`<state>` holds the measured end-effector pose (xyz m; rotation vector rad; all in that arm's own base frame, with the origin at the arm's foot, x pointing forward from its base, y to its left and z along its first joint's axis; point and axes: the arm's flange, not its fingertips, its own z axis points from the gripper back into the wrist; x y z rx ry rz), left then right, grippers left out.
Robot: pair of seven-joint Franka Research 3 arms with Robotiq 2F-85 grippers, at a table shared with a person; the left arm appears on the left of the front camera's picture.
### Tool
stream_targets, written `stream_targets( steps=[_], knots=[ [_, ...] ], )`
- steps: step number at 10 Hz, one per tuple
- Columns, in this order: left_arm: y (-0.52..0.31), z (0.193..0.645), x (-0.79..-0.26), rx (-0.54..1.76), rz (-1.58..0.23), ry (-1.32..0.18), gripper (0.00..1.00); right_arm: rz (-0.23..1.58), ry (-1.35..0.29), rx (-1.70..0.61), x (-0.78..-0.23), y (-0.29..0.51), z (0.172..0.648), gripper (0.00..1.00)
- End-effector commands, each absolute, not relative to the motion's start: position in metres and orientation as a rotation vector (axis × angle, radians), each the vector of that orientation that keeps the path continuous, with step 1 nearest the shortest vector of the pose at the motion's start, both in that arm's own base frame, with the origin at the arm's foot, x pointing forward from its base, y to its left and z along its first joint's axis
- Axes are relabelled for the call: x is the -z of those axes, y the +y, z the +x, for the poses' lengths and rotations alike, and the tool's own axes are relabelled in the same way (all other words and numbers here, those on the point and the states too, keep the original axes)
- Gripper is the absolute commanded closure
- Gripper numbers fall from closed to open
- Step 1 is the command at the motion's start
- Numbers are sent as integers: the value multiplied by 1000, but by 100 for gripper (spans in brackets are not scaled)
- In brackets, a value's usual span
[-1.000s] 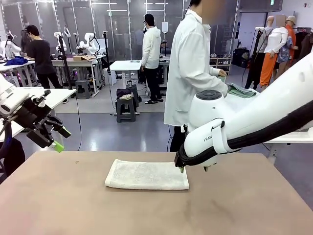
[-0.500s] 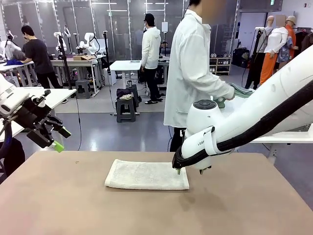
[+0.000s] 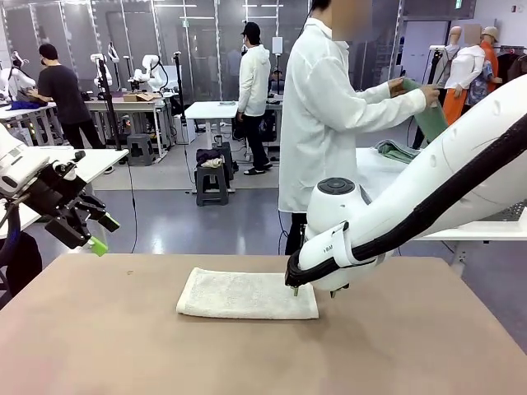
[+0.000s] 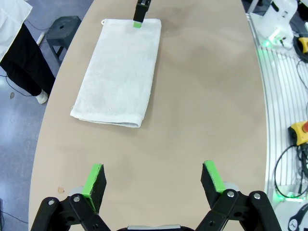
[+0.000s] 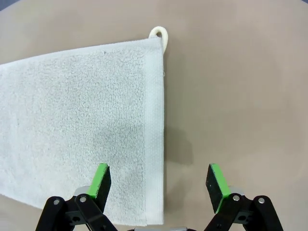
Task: Fold the towels and place them in the basket.
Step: When a person lays out a Towel with hook on the table, fold it in half twice.
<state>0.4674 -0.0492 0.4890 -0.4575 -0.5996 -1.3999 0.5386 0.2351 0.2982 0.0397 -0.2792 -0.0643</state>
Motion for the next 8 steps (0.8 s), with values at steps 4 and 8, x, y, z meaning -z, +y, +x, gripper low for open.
stream_targets(
  steps=[4,8],
  knots=[
    [-49,467,-489,1399,-458,-600,0,30,-339,146,-283,241,556,19],
    [-49,467,-489,1399,-458,-600,0,48,-323,145,-281,244,560,27]
  ],
)
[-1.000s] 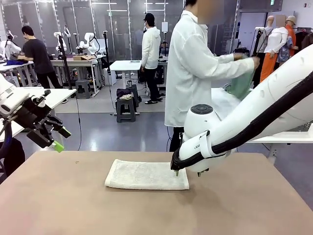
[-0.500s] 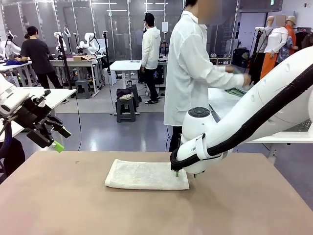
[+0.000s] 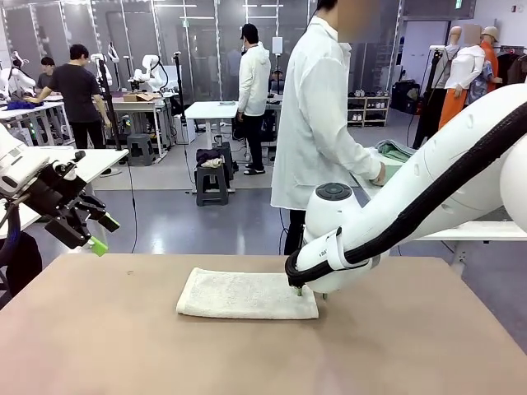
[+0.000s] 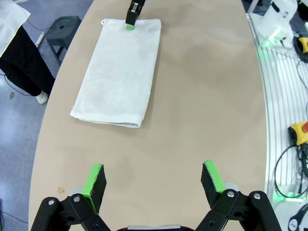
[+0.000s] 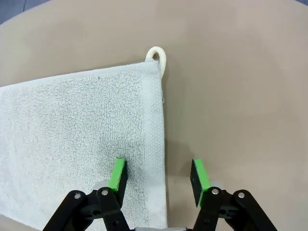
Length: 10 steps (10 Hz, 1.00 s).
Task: Fold the towels and place them in the basket.
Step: When a person lays out a Towel with hook on the table, fold it in half twice.
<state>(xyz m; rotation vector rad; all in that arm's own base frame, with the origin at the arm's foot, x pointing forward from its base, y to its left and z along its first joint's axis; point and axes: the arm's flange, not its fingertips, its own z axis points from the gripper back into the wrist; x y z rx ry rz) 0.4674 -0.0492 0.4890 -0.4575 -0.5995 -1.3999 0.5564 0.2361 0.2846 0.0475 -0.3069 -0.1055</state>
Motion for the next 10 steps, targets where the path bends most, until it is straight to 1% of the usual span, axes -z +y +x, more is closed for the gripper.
stream_targets(
  steps=[1,2,3,5,10],
  knots=[
    [-49,467,-489,1399,-458,-600,0,44,-322,142,-281,246,560,27],
    [-49,467,-489,1399,-458,-600,0,41,-318,135,-280,248,560,43],
    [-49,467,-489,1399,-458,-600,0,42,-314,138,-279,249,562,52],
    [-49,467,-489,1399,-458,-600,0,37,-305,138,-277,251,563,52],
    [-49,467,-489,1399,-458,-600,0,-8,-278,139,-279,254,561,100]
  ],
)
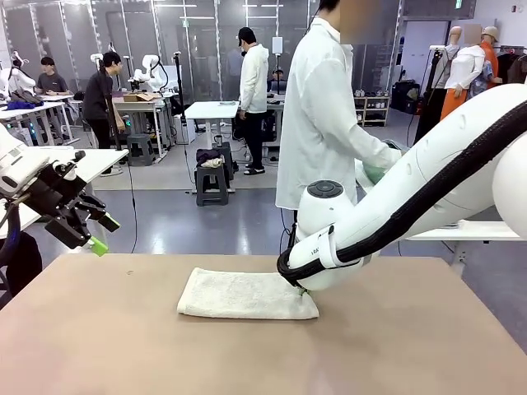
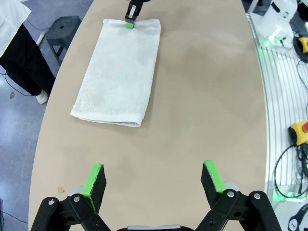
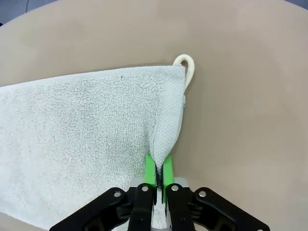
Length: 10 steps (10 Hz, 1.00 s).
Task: Fold the towels and place them in the basket.
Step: When a person lays out a Towel with hook on the table, fold it in half twice.
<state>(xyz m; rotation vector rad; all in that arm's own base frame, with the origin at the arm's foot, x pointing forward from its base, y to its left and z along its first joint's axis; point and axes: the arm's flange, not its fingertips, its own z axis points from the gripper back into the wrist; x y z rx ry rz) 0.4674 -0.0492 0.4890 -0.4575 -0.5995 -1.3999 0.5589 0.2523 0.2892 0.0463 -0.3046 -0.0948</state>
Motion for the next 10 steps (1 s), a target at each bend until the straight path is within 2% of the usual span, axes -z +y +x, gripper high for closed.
stream_targets(
  steps=[1,4,10],
  knots=[
    [-49,467,-489,1399,-458,-600,0,-15,-271,130,-279,255,560,100],
    [-49,467,-489,1399,-458,-600,0,11,-284,93,-285,246,560,100],
    [-49,467,-489,1399,-458,-600,0,58,-355,31,-346,162,550,100]
  ],
)
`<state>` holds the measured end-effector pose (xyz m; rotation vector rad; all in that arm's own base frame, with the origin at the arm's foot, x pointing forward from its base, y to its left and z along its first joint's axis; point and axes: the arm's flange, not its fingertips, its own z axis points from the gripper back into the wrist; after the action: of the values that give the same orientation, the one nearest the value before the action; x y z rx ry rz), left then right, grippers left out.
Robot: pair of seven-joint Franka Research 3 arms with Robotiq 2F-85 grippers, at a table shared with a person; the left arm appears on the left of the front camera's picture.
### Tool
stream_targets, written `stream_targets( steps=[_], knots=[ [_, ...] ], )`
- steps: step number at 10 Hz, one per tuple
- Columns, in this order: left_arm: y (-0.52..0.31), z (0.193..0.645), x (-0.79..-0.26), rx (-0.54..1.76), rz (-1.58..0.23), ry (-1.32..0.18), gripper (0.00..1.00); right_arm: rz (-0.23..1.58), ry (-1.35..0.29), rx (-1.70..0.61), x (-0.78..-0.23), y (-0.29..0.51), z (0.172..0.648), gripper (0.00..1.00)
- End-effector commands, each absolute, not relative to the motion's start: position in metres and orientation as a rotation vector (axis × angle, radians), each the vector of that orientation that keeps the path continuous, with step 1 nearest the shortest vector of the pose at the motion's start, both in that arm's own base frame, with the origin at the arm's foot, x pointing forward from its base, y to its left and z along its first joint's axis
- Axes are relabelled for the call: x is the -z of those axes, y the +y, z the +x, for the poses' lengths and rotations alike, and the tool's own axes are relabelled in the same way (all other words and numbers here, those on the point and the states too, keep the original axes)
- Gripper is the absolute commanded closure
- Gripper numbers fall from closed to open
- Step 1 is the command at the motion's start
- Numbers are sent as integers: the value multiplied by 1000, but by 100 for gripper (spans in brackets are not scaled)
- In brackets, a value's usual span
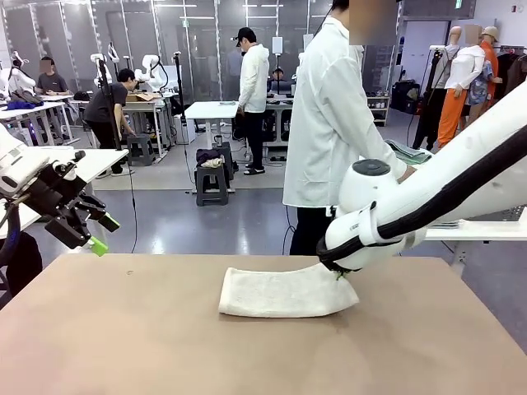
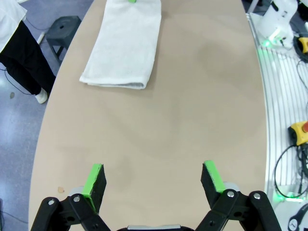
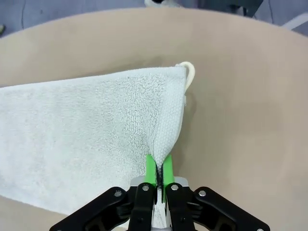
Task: Fold the towels and place them in the basket.
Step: When a person lays out a Towel with hook on the table, fold it in half twice.
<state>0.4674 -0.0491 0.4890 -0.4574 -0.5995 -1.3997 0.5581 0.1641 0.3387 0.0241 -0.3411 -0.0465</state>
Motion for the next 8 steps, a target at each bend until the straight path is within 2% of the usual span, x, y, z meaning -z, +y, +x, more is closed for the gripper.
stream_targets(
  steps=[1,4,8],
  knots=[
    [-49,467,-489,1399,-458,-600,0,57,-373,14,-358,170,549,100],
    [-49,467,-489,1399,-458,-600,0,36,-374,-55,-367,232,561,100],
    [-49,467,-489,1399,-458,-600,0,67,-324,-54,-333,339,578,100]
  ],
)
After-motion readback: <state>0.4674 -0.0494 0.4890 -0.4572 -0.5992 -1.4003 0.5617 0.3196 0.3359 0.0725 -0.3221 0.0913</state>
